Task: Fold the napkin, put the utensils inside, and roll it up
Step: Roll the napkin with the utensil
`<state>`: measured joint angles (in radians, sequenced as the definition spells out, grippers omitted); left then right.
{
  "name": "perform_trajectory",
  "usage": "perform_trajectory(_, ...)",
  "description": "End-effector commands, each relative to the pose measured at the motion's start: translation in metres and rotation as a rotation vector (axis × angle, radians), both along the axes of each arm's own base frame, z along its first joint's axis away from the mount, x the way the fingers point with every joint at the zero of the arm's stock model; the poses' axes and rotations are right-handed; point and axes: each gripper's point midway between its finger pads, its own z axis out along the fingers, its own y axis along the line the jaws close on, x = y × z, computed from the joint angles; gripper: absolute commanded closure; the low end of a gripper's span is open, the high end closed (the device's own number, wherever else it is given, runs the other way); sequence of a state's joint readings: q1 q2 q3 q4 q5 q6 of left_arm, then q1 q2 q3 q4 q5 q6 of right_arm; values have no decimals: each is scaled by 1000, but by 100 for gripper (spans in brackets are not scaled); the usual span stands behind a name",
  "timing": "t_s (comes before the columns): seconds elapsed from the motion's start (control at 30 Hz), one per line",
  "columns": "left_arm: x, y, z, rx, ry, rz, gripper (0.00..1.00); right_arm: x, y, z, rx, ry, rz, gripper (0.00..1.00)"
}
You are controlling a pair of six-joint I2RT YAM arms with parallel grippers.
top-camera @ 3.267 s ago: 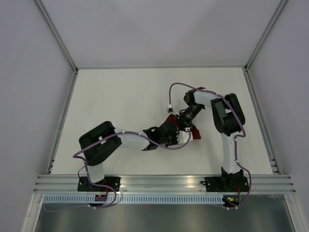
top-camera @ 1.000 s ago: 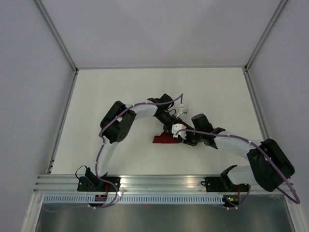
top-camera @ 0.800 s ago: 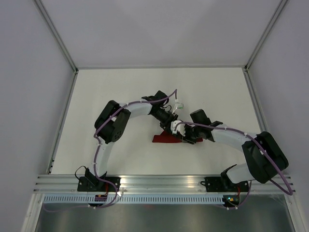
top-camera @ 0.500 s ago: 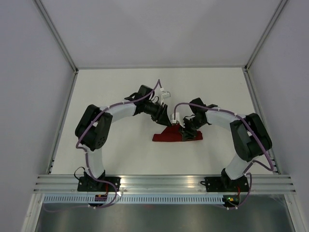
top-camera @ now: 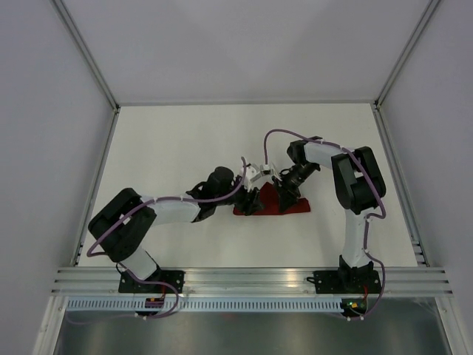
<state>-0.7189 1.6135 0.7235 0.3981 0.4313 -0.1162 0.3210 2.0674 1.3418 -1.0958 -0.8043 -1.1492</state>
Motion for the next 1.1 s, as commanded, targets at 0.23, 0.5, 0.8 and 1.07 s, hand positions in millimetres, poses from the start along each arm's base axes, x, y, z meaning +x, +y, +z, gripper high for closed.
perform_trajectory(0.23,-6,-56,5,315,-589,-130,30,-15,-20,-43,-137,106,74,72)
perform_trajectory(0.5,-25,-62,-25,478,-687,-286,28,-9,-19,-47,-159,112,59,70)
perform_trajectory(0.8,-26,-55,-51,561,-673,-346,30,-8,-20,-52,-169,122,50,69)
perform_trajectory(1.07,-41,-44,-88,658,-488,-448,84,-6,-18,-48,-163,112,42,55)
